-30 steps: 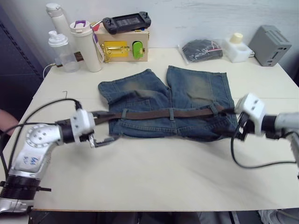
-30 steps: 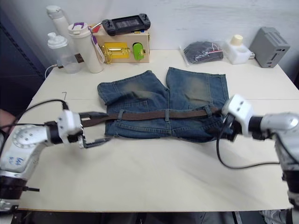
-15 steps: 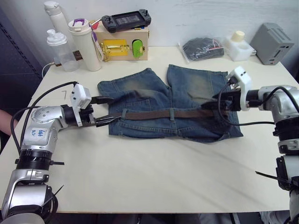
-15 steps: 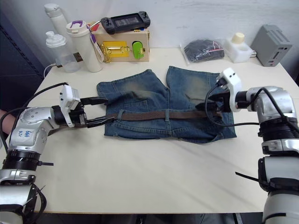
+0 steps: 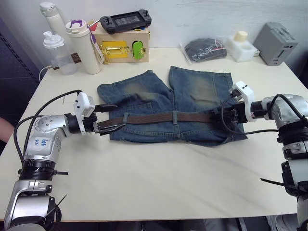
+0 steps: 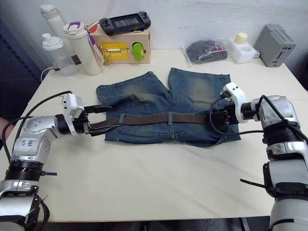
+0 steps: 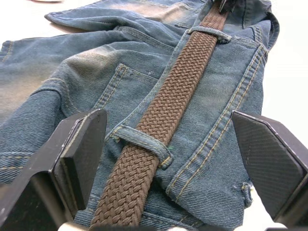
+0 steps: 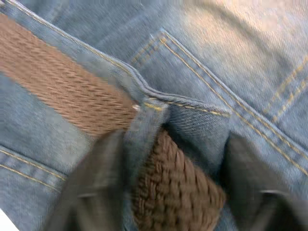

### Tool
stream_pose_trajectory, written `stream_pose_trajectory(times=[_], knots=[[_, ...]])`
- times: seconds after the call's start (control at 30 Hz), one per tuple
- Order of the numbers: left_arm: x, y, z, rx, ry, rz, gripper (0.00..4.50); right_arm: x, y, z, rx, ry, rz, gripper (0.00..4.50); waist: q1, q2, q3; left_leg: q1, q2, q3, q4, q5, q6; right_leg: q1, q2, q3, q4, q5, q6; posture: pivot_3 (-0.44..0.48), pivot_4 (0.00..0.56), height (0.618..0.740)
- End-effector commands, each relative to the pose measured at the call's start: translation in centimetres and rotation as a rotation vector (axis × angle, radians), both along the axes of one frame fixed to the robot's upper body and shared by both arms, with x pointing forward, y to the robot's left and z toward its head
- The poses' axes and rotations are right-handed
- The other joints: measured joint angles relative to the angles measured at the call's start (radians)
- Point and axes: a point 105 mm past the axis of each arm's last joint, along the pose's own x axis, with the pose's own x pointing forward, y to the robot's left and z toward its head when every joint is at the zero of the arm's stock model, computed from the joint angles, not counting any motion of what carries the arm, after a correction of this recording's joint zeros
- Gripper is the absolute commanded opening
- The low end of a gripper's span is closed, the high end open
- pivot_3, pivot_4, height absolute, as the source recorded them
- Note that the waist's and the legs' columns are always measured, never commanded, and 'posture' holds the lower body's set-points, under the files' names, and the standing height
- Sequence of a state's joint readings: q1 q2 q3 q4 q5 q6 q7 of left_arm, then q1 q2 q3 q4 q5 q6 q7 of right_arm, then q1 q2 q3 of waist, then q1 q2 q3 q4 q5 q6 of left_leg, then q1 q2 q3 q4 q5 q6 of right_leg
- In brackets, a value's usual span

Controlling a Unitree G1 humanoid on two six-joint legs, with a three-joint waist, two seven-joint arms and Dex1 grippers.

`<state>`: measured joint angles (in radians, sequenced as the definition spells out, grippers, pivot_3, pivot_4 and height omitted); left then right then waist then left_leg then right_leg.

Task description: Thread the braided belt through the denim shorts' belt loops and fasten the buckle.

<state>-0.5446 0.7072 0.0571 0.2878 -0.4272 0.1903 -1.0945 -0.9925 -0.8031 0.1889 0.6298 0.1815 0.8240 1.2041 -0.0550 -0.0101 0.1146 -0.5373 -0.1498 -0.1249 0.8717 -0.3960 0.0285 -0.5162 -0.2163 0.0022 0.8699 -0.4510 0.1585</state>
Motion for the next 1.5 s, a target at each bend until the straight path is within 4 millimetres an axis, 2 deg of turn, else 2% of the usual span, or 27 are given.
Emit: stream_pose_trajectory(times=[0.03, 0.07, 0.2, 0.27, 0.53, 0.63, 0.73, 0.8, 1.0, 1.03, 1.27, 1.37, 1.43, 1.5], knots=[[0.6, 0.2, 0.8, -0.026, 0.007, 0.020, 4.50, -0.1, 0.4, 1.6, 0.030, -0.050, 0.032, 0.59, 0.000, 0.000, 0.000, 0.000, 0.000, 0.000, 0.000, 0.000, 0.000, 0.000, 0.000, 0.000, 0.000, 0.000, 0.000, 0.000, 0.150, 0.645], [1.5, 0.5, 0.8, -0.045, 0.044, 0.053, 4.50, -0.1, 0.4, 1.7, 0.035, -0.056, 0.036, 0.27, 0.001, 0.000, 0.000, 0.000, 0.000, 0.000, 0.000, 0.000, 0.000, 0.000, 0.000, 0.000, 0.000, 0.000, 0.000, 0.000, 0.150, 0.645], [3.4, 0.0, 0.5, -0.106, 0.198, 0.089, 4.50, -0.1, 0.5, 1.7, 0.028, -0.082, 0.044, 0.27, 0.000, 0.000, 0.000, 0.000, -0.001, -0.001, 0.001, 0.000, 0.000, 0.000, 0.000, 0.000, 0.001, 0.000, 0.000, 0.000, 0.150, 0.645], [4.2, -0.2, -0.4, -0.118, 0.274, 0.122, 4.50, -0.3, 0.8, 1.7, 0.031, -0.094, 0.056, 0.27, -0.001, 0.000, 0.000, 0.000, -0.001, -0.001, 0.001, 0.000, 0.000, 0.000, 0.000, 0.000, 0.001, 0.000, 0.000, 0.000, 0.150, 0.645], [5.1, -1.0, -2.3, -0.099, 0.348, 0.138, 4.50, -0.9, 1.3, 1.5, 0.037, -0.112, 0.062, 0.27, -0.009, 0.000, 0.000, 0.000, -0.001, -0.001, 0.000, 0.000, 0.000, -0.001, -0.001, 0.000, 0.002, 0.000, 0.001, 0.000, 0.150, 0.645], [5.3, -1.2, -2.3, -0.107, 0.342, 0.135, 4.50, -1.0, 1.6, 1.4, 0.040, -0.118, 0.064, 0.27, -0.004, 0.000, 0.000, -0.001, -0.002, -0.001, 0.000, 0.000, 0.000, 0.000, -0.001, 0.000, 0.001, 0.000, 0.001, 0.000, 0.150, 0.645], [4.9, -1.4, -2.4, -0.082, 0.331, 0.102, 3.65, -1.1, 1.7, 1.4, 0.039, -0.121, 0.063, 0.27, -0.005, 0.000, 0.000, -0.001, -0.002, -0.001, 0.000, 0.000, 0.000, 0.000, -0.001, 0.000, 0.001, 0.000, 0.001, 0.000, 0.150, 0.645], [4.6, -1.4, -2.4, -0.075, 0.323, 0.085, 2.65, -1.0, 1.7, 1.4, 0.037, -0.123, 0.060, 0.27, -0.005, 0.000, 0.000, -0.001, -0.002, -0.001, 0.000, 0.000, 0.000, 0.000, -0.001, 0.000, 0.001, 0.000, 0.001, 0.000, 0.150, 0.645], [4.2, -1.2, -2.8, -0.050, 0.293, 0.069, 0.22, -0.9, 1.7, 1.1, 0.028, -0.126, 0.057, 0.27, -0.004, 0.000, 0.000, -0.001, -0.002, -0.001, 0.000, 0.000, 0.000, 0.000, -0.001, 0.000, 0.001, 0.000, 0.001, 0.000, 0.150, 0.645], [4.2, -1.1, -2.6, -0.051, 0.285, 0.066, 0.00, -0.9, 1.7, 1.2, 0.028, -0.129, 0.056, 0.27, -0.004, 0.000, 0.000, -0.001, -0.002, -0.001, 0.000, 0.000, 0.000, 0.000, -0.001, 0.000, 0.001, 0.000, 0.001, 0.000, 0.150, 0.645], [4.5, -1.1, -1.4, -0.053, 0.209, 0.062, 0.00, -0.5, 1.9, 1.7, 0.037, -0.171, 0.053, 0.27, -0.005, 0.000, 0.000, -0.001, -0.002, -0.001, 0.000, 0.000, 0.000, 0.000, -0.001, 0.000, 0.001, 0.000, 0.001, 0.000, 0.150, 0.645], [4.0, -1.4, 0.9, -0.095, 0.107, 0.024, 0.00, -0.7, 1.6, 3.3, 0.093, -0.233, 0.050, 0.27, -0.005, 0.000, 0.000, -0.001, -0.002, -0.001, 0.001, 0.000, 0.000, -0.001, -0.001, 0.000, 0.001, 0.000, 0.001, 0.000, 0.150, 0.645], [2.9, -1.5, 3.1, -0.146, 0.029, -0.015, 0.00, -1.6, 1.7, 5.2, 0.174, -0.297, 0.094, 0.27, -0.005, 0.000, 0.000, -0.003, -0.002, -0.001, 0.001, 0.000, 0.000, -0.002, -0.001, 0.000, 0.001, 0.000, 0.001, 0.000, 0.150, 0.645], [1.6, -1.5, 4.2, -0.167, -0.021, -0.042, 0.00, -2.8, 2.0, 6.6, 0.242, -0.344, 0.144, 0.27, -0.005, 0.000, 0.000, -0.006, -0.002, -0.002, 0.002, 0.000, 0.000, -0.004, -0.001, 0.000, 0.002, 0.000, 0.001, 0.000, 0.150, 0.645]])
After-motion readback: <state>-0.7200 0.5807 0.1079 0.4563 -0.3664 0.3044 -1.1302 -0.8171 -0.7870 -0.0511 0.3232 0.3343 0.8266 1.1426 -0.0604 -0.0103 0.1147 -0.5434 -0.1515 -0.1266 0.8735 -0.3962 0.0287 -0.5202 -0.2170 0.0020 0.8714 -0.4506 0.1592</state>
